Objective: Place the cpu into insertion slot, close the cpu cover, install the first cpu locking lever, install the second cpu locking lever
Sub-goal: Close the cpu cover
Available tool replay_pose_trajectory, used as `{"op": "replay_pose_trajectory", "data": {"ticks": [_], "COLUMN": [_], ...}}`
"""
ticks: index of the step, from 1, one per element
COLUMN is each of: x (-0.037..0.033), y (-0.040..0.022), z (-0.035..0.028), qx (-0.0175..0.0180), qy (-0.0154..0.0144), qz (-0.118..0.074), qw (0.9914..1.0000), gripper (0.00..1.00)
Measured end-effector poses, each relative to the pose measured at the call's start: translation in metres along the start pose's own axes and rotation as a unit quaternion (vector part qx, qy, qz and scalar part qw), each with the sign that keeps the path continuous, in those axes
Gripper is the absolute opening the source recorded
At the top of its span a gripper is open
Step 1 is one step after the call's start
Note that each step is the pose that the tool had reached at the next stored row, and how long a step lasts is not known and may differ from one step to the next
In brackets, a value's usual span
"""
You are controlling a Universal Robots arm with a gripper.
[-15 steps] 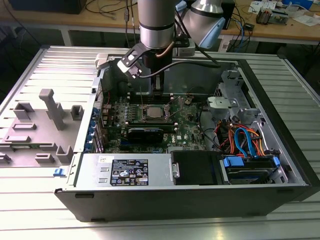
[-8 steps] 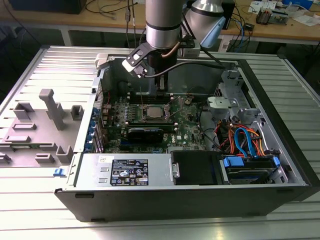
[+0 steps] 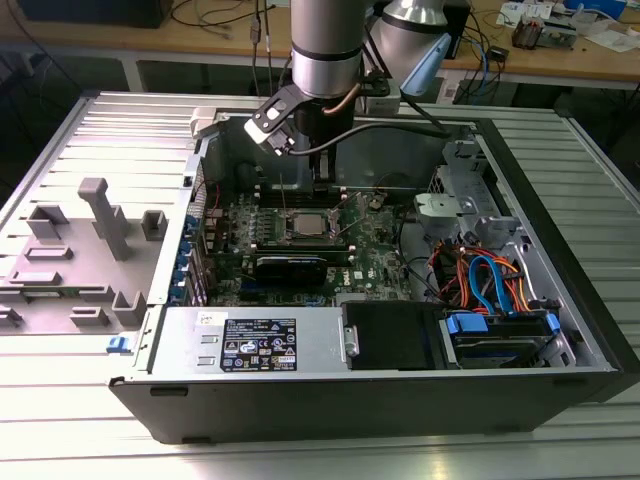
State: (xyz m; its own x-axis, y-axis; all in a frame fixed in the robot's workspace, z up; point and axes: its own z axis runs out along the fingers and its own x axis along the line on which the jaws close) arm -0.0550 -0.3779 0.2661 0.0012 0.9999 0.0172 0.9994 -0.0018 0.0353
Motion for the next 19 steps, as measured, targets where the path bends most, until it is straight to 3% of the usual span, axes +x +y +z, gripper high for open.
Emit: {"op": "replay_pose_trajectory", "data": {"ticks": [7, 13, 19], "x": [0.0001, 0.0002, 0.0002], "y": [0.0002, 0.0005, 0.0036], "z": [-0.006, -0.0149, -0.0154], "qx": [0.0, 0.0, 0.0], "qy": [0.0, 0.0, 0.0002], "qz": [0.0, 0.0, 0.0], "qw": [1.0, 1.0, 1.0], "gripper": [0.11, 0.11, 0.11]}}
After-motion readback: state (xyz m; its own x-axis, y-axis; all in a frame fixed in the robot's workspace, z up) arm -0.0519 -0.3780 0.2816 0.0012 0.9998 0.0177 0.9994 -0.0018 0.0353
